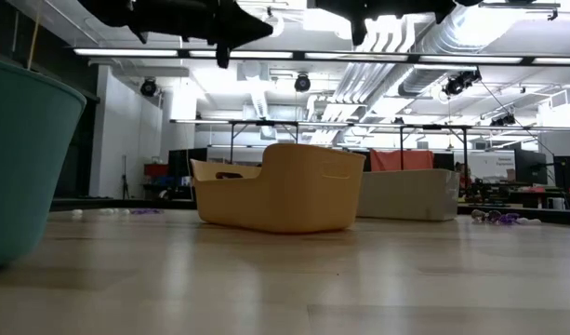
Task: Sort Halloween decoration
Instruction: Put the black skull toy into the green bin
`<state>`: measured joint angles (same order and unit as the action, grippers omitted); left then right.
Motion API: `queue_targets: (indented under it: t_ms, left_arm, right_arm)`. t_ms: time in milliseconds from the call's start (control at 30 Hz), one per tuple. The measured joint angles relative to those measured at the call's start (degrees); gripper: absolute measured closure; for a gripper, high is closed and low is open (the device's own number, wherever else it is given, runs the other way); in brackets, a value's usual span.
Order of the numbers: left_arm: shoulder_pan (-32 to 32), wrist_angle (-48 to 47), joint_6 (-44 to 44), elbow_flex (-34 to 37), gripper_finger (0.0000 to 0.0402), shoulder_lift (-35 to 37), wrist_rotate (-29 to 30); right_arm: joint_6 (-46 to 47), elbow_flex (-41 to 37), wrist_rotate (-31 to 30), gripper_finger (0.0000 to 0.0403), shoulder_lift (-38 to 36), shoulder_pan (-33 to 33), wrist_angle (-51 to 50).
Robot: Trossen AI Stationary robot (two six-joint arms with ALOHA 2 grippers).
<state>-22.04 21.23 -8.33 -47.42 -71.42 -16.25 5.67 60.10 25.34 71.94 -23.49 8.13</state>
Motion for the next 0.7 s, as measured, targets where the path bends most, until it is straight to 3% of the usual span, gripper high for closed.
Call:
queue_targets:
  t_ms: [267, 400, 600, 700]
  left_arm:
    - [0.00, -0.37, 0.49, 0.00, 0.0401, -0.02, 1.51]
    - [-0.07, -0.48, 0.53, 0.00, 0.0401, -0.02, 1.51]
    - [-0.07, -0.49, 0.70, 0.00, 0.0401, -0.01, 1.51]
    - [-0.07, -0.48, 0.69, 0.00, 0.0401, -0.02, 1.51]
  right_arm:
    - [3.15, 0.00, -6.59, 0.0402, -1.00, -0.35, -9.53]
    - [3.37, 0.00, -12.79, 0.0385, -4.98, -0.52, -25.86]
    - [5.39, -0.02, -22.62, 0.0326, -9.42, 1.73, -57.47]
    - [10.01, -3.57, -27.44, 0.0290, -12.23, 3.81, -63.96]
